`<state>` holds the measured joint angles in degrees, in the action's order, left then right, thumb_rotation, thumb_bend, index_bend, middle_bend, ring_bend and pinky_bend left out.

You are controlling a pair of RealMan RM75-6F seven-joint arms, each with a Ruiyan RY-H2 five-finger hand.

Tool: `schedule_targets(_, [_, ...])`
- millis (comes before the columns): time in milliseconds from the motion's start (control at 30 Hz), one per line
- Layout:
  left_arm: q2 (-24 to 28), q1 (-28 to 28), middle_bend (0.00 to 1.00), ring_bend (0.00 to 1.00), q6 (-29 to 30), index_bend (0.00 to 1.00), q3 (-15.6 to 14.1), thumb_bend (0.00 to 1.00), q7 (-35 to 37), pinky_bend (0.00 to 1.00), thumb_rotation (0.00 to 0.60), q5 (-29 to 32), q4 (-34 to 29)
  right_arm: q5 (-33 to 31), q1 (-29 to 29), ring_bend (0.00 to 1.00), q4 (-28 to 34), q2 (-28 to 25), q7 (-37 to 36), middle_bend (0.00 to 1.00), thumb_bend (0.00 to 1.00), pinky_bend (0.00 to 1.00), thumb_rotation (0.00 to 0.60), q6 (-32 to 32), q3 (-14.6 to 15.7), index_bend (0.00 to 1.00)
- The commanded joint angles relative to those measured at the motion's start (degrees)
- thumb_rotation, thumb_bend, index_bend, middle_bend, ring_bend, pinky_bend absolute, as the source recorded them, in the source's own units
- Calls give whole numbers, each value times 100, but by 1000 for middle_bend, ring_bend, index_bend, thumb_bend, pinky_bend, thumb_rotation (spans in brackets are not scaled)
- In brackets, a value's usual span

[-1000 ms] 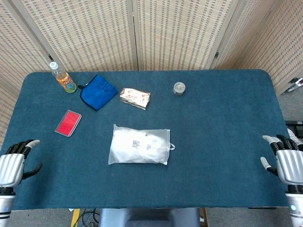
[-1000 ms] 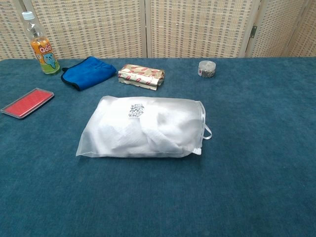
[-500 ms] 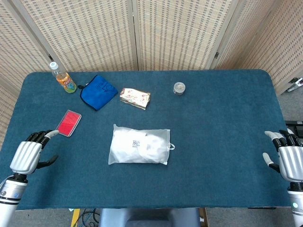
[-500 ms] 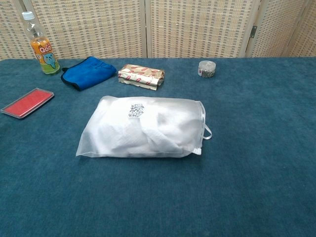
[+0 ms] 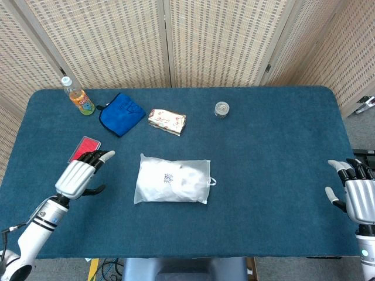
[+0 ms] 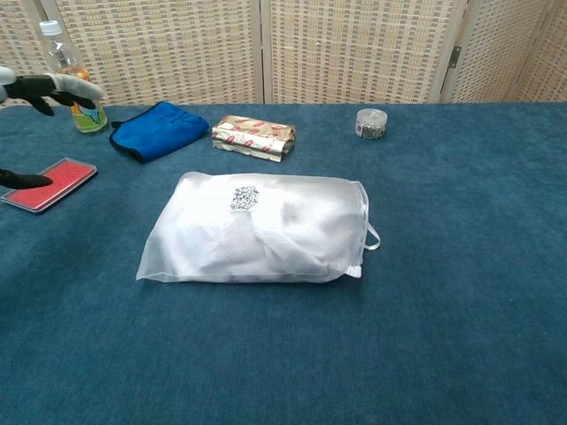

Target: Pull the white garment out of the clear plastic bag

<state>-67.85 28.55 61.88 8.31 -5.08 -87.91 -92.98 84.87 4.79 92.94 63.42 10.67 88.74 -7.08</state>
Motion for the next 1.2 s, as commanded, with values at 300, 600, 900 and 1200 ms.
schedule_targets(300, [-432,768,46,70,-965,0,38,229,-784,141,600,539,-215,-4,-21,187,-3,9,-33,316,246,262,600,7,23,260])
schedule_targets(600, [-854,1187,25,63,-1339,0,88,225,-1353,138,600,1081,-119,11,-52,187,1,-26,-79,317,246,262,600,15,53,260])
schedule_targets(900, [-1199,1595,19,56,-1650,0,23,225,-2092,138,600,1672,2,-6,-95,187,-4,-68,-233,317,246,262,600,6,84,260])
schedule_targets(1200, [-1529,1916,18,55,-1769,0,-67,226,-2570,137,600,2392,81,-33,-115,187,-62,-49,-300,316,246,262,600,3,85,260])
